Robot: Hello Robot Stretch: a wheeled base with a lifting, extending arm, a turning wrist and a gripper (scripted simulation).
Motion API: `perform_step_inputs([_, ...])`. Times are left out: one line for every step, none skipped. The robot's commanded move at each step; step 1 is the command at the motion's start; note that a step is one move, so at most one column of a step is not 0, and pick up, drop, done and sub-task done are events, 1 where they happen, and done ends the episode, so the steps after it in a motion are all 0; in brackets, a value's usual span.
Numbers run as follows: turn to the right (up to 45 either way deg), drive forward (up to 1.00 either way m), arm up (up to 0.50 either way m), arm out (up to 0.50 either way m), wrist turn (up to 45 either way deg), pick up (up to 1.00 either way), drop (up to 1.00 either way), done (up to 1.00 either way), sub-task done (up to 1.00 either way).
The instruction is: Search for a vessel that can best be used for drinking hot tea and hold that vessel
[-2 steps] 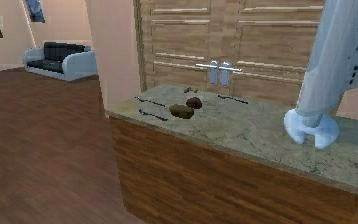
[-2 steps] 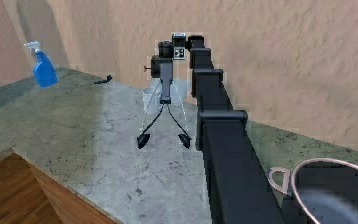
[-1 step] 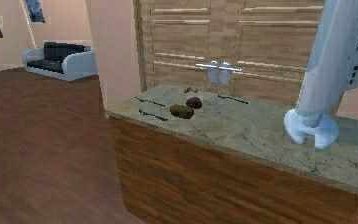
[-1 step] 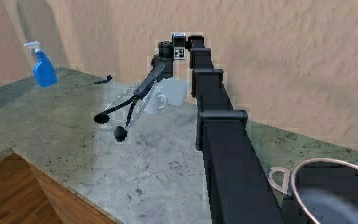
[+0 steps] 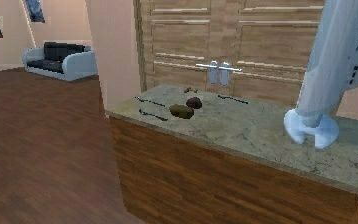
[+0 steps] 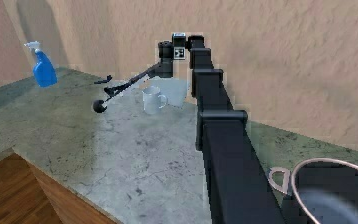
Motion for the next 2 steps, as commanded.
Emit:
perform_step_inputs([0.0,0.00,0.00,0.00,45.0,0.00,0.00,0.00,0.00])
perform_step_inputs([0.0,0.00,0.00,0.00,24.0,0.00,0.00,0.00,0.00])
